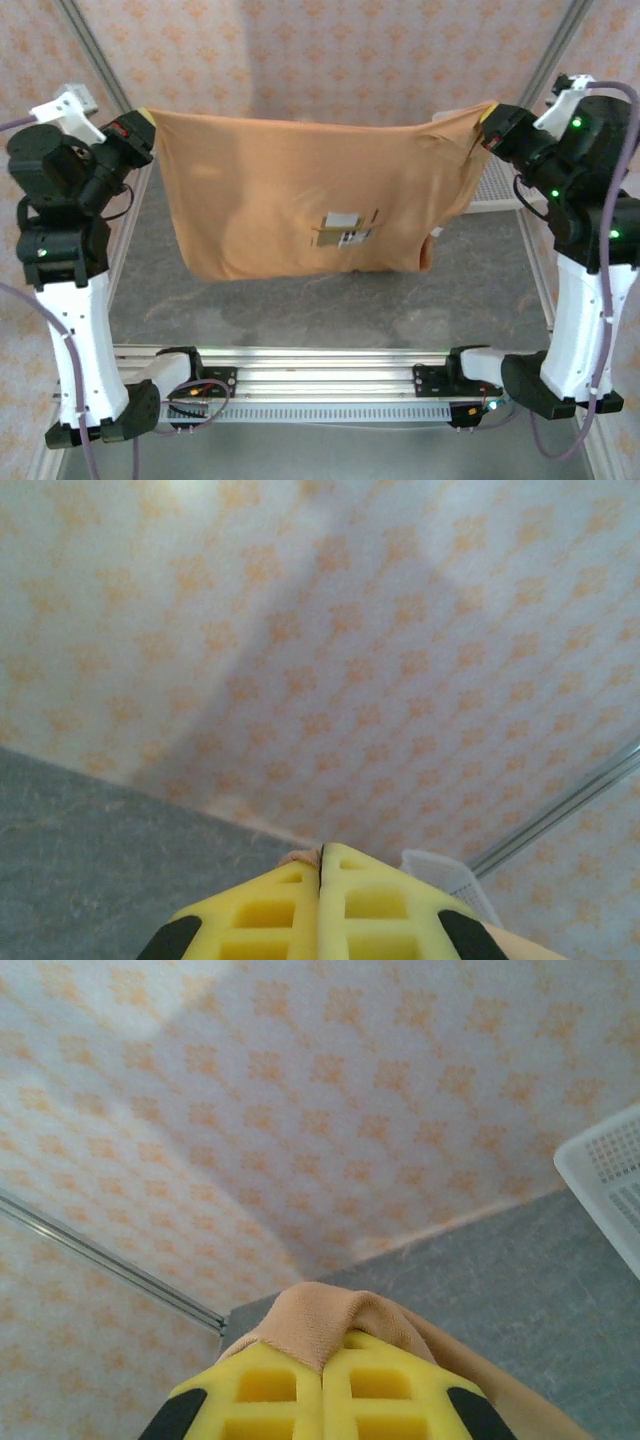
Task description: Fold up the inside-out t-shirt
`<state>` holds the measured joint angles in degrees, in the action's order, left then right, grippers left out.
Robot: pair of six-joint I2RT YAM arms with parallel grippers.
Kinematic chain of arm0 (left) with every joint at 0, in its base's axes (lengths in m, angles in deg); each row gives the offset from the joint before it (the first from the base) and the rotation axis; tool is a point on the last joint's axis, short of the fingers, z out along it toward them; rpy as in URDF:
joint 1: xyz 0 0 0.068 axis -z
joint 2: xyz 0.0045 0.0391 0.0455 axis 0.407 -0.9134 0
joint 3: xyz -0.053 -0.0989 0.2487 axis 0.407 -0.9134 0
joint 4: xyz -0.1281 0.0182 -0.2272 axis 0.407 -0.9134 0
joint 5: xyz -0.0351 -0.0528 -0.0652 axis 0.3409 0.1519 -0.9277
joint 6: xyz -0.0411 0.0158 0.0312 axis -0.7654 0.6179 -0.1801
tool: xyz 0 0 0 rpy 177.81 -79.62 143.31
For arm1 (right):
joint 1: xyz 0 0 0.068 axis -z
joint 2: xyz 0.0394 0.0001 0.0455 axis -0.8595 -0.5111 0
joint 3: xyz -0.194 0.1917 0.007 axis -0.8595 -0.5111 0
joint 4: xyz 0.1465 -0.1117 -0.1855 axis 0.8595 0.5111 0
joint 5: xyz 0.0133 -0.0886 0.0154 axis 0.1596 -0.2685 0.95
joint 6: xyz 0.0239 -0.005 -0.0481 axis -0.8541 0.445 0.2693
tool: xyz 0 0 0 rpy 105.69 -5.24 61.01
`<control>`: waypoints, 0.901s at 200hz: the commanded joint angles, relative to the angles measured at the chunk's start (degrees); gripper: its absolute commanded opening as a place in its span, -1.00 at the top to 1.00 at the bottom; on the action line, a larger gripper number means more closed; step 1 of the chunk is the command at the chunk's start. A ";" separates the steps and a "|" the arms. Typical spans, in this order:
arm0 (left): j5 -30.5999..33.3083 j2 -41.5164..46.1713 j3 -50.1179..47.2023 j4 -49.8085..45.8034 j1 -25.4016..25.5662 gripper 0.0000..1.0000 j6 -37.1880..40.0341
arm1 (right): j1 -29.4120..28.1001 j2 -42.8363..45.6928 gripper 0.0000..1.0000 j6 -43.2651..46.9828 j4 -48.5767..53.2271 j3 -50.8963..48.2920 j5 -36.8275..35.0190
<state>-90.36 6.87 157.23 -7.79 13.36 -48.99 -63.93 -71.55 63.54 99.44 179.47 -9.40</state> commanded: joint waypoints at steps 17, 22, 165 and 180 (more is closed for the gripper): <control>-1.55 -12.66 -15.41 10.53 0.19 1.00 -0.30 | 0.56 -14.49 1.00 -1.04 -10.20 -8.28 0.60; -1.48 -15.18 -16.28 11.72 0.48 1.00 -0.28 | 0.54 -17.30 1.00 -1.31 -11.04 -8.20 0.97; 4.37 -29.65 -24.49 11.22 15.22 -0.33 2.01 | -4.14 -46.61 0.00 0.54 -13.22 -9.37 -2.95; 3.31 -28.56 -30.32 14.34 17.46 -0.31 0.75 | -4.21 -48.73 -0.02 1.15 -14.36 -9.63 -3.17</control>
<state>-85.40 -21.40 135.64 3.73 27.85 -47.46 -68.43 -119.46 63.11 94.08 173.09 -10.74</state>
